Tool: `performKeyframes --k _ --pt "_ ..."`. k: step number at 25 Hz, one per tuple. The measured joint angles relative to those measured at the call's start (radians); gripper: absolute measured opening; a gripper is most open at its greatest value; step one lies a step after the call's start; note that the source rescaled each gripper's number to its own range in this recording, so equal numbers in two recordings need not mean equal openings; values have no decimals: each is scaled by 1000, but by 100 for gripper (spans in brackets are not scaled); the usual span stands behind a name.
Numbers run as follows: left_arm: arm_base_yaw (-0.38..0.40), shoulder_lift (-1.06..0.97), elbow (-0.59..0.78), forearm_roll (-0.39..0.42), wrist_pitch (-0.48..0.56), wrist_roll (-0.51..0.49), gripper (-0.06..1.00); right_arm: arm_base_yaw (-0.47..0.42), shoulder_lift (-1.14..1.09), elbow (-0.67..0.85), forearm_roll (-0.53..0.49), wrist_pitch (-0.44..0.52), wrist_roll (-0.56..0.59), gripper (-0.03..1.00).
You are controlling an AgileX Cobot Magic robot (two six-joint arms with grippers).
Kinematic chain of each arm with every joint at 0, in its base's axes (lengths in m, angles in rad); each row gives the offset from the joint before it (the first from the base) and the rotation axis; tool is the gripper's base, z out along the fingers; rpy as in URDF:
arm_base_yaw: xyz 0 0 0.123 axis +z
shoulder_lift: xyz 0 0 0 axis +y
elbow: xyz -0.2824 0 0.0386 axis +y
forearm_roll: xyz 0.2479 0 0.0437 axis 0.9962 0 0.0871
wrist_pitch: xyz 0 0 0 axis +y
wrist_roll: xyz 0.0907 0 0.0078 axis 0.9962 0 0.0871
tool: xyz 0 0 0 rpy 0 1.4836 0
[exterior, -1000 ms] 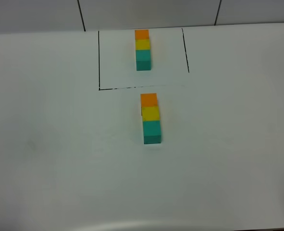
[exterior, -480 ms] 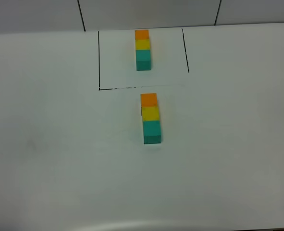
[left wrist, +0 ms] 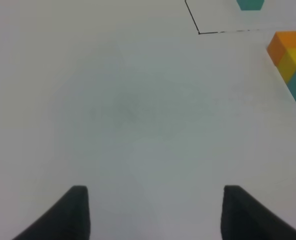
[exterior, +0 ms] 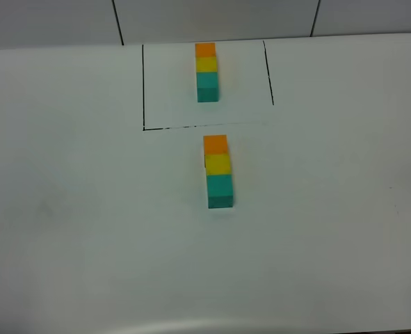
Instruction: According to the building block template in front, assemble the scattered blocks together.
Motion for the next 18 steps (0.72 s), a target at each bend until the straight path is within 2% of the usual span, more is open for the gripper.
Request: performKeyframes --k 10,18 --pt "0 0 0 0 0 0 25 -7 0 0 0 -3 -2 76" --pt "0 0 0 0 0 0 25 -168 0 0 0 -4 -54 76"
